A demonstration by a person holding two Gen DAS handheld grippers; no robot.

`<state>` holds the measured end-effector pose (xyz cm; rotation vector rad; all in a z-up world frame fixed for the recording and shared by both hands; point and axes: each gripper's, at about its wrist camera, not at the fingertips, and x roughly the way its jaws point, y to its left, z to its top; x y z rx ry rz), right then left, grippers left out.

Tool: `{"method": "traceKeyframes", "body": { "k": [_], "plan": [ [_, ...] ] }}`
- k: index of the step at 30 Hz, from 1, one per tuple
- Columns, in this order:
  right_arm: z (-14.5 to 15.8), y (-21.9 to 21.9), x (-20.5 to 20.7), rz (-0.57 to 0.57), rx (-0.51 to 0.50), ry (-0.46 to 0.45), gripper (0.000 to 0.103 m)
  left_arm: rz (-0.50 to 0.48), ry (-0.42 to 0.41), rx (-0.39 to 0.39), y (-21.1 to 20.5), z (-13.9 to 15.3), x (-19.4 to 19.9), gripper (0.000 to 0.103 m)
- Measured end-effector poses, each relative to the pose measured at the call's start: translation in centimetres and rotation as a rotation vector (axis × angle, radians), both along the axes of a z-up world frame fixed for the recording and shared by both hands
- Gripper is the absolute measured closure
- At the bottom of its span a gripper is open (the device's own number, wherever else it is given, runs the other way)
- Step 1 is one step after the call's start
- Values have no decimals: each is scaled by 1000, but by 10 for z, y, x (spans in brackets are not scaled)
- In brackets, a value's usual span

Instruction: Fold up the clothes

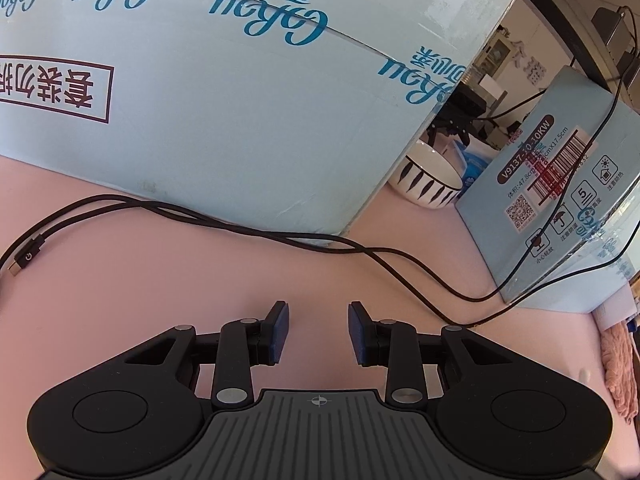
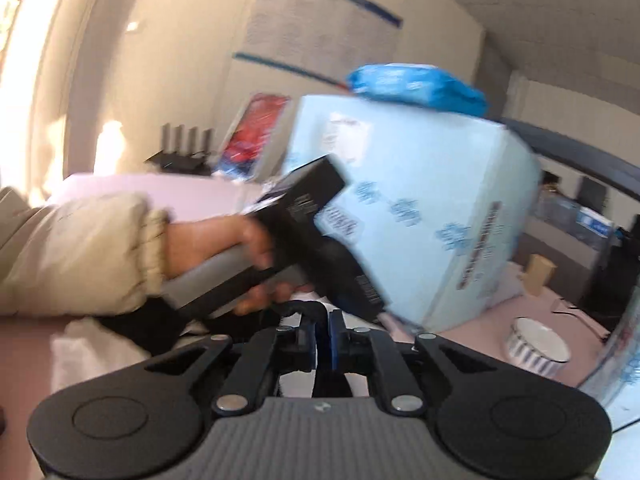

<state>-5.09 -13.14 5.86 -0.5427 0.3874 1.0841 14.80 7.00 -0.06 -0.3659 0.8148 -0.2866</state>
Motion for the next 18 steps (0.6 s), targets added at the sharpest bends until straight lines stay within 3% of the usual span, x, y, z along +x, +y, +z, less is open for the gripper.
{"method": "traceKeyframes", "body": {
  "k": [3, 4, 5, 7, 9, 11, 14, 15, 17, 18],
  "plan": [
    [-25, 12, -18, 18, -175, 46, 67, -3, 5, -6, 1, 0, 1, 70],
    [-22, 6, -23, 12, -138, 23, 56, -6, 8, -10, 1, 0, 1, 66],
    [-14, -3, -23, 4, -77, 46, 50, -13, 15, -20, 1, 1, 1, 64],
    [3, -22, -24, -21, 48, 95, 26, -29, 29, -41, 2, 2, 2, 55],
    [22, -53, -18, -152, 189, 172, 17, -59, 33, -57, 1, 7, 0, 55],
    [40, -83, -13, -298, 324, 246, 17, -95, 37, -53, 0, 17, -3, 54],
    [41, -137, -10, -663, 432, 366, 17, -147, -12, -18, 2, 43, -18, 50],
    [39, -157, -10, -773, 470, 422, 17, -162, -42, -10, 4, 53, -24, 46],
    [21, -207, -10, -973, 579, 634, 17, -165, -111, -4, 12, 73, -38, 43],
    [16, -223, -12, -1029, 601, 695, 17, -158, -144, -7, 17, 82, -45, 41]
  ]
}}
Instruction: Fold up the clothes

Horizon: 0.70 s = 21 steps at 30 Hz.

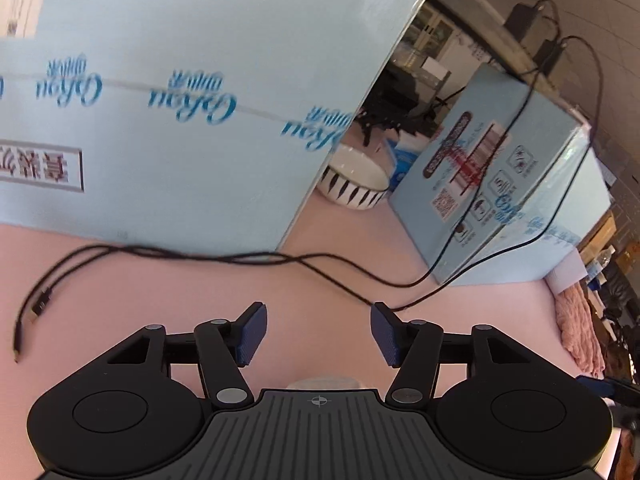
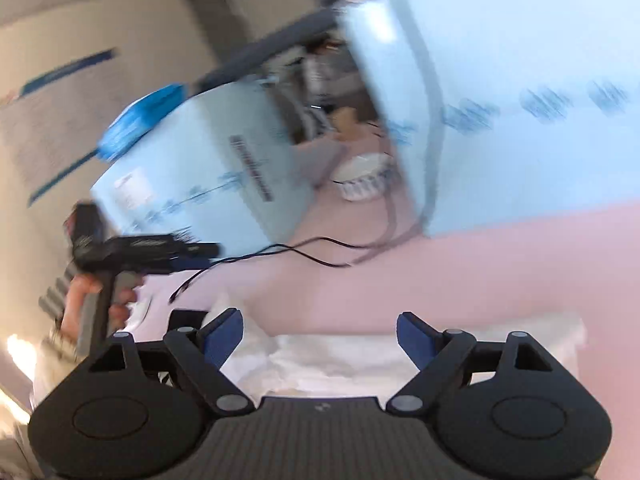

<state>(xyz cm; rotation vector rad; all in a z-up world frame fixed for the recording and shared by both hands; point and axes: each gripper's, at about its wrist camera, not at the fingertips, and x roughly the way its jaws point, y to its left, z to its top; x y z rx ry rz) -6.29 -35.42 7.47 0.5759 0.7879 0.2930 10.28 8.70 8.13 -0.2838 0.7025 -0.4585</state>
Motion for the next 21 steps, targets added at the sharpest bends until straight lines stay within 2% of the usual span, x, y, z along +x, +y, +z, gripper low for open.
{"method": "traceKeyframes", "body": {
  "k": [2, 5, 7, 10, 14, 18, 21],
  "plan": [
    [-22, -24, -3, -86, 35, 81, 17, -13, -9, -27, 8, 10, -8, 40],
    [-53, -50, -4, -233, 112, 166, 17, -89, 99, -120, 10, 2, -8, 39],
    [-65, -49, 1, -269, 153, 140, 16, -98, 183, -131, 4, -8, -3, 39],
    [-68, -45, 3, -366, 168, 74, 17, -58, 222, -20, -21, -25, 3, 39],
    [-62, -39, 2, -408, 147, -32, 17, -114, 233, 56, -46, -39, 1, 39],
    [-80, -34, 16, -328, 169, 41, 17, -119, 256, 100, -55, -52, 2, 39],
    [-82, -23, 20, -337, 112, -12, 16, -95, 261, 106, -58, -63, 5, 39]
  ]
}}
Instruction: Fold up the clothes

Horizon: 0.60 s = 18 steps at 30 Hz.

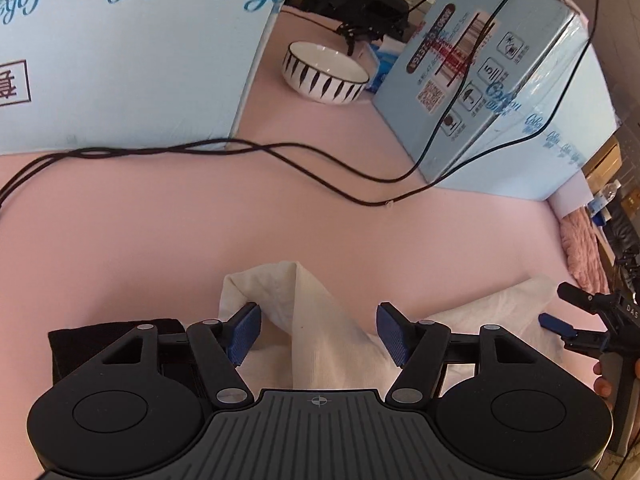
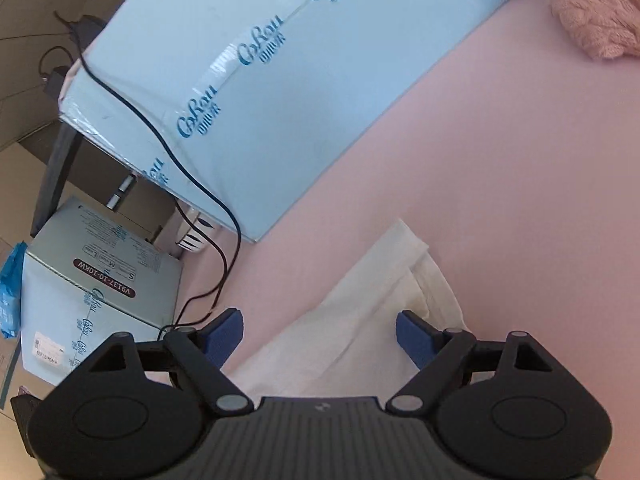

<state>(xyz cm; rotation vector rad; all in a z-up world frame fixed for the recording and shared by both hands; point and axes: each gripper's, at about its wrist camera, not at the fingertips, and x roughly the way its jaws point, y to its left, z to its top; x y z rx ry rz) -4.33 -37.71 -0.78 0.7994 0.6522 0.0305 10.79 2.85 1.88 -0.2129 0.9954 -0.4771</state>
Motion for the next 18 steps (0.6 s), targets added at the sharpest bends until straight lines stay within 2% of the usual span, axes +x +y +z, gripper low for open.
{"method": "traceKeyframes", "body": {
  "k": [2, 3, 4, 5, 6, 7, 9, 12, 14, 15, 17, 18],
  "plan": [
    [3, 7, 3, -18, -41, -7, 22, 18, -29, -6, -2, -1, -1, 40],
    [3, 10, 5, -28, -77, -10, 39, 30, -42, -15, -2, -1, -1, 41],
    [3, 15, 7, -46, -144, -10, 63, 46, -51, -14, 0, -2, -1, 53],
    [1, 18, 8, -56, -193, -7, 75, 63, -60, -13, 2, -2, 0, 61],
    [-1, 20, 9, -63, -215, -17, 96, 79, -70, -12, 3, -3, 0, 74],
    [-2, 21, 9, -70, -237, -27, 97, 95, -80, -14, 5, -4, 1, 82],
    [-4, 21, 9, -82, -243, -56, 99, 127, -109, -59, 14, -2, 1, 90],
    [3, 18, 2, -110, -226, -150, 99, 177, -151, -136, 28, 3, 1, 91],
    [11, 21, -2, -135, -284, -195, 99, 199, -161, -187, 36, 6, 2, 91],
    [10, 22, 1, -139, -303, -183, 99, 202, -156, -192, 38, 4, 5, 90],
    [-3, 23, 15, -122, -302, -99, 94, 226, -132, -177, 39, -5, 11, 89],
    [-7, 23, 20, -116, -296, -67, 94, 234, -110, -158, 38, -12, 16, 85]
  ]
}}
